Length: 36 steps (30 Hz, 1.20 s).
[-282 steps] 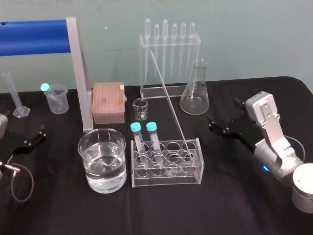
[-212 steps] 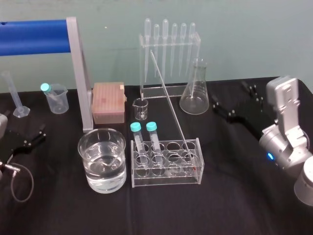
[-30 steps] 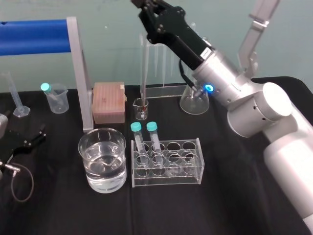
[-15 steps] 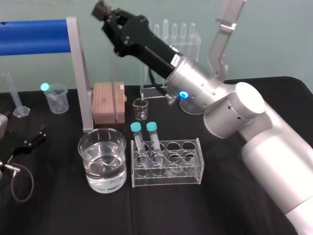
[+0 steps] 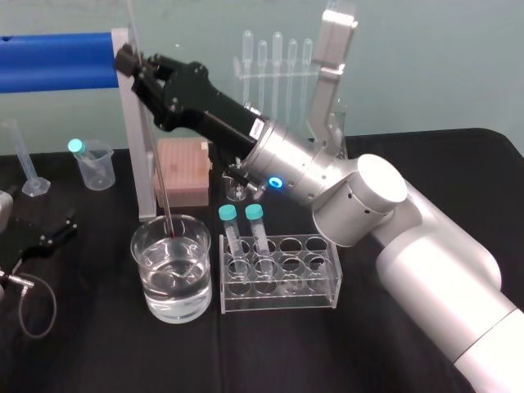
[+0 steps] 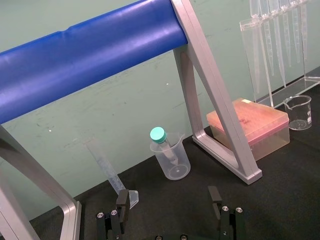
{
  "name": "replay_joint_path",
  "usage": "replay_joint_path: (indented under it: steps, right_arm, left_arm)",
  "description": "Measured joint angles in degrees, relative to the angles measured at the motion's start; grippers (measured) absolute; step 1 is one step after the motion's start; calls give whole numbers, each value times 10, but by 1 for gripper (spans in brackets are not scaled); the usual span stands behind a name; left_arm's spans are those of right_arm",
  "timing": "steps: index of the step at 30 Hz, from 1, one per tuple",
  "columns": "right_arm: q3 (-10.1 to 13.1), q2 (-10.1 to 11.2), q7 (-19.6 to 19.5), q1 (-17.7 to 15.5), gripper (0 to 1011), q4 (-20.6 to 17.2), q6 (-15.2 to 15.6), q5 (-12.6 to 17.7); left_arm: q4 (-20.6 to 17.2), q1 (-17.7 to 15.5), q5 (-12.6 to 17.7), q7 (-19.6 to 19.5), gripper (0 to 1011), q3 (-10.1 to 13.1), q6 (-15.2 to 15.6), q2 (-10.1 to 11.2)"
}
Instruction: Hold the thermometer with one hand and immerse one end into the beaker, then reinsert it into the test tube rack.
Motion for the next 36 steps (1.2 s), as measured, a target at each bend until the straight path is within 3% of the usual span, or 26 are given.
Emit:
replay_joint_path:
  steps: [20, 36]
  right_arm:
    - [-21, -8, 7, -1, 58, 56, -4, -26]
    - [-20, -24, 26, 5, 58, 115, -20, -39]
  left_arm:
    - [0, 0, 0, 0, 1008, 0, 0, 0]
    - [0, 0, 0, 0, 1008, 0, 0, 0]
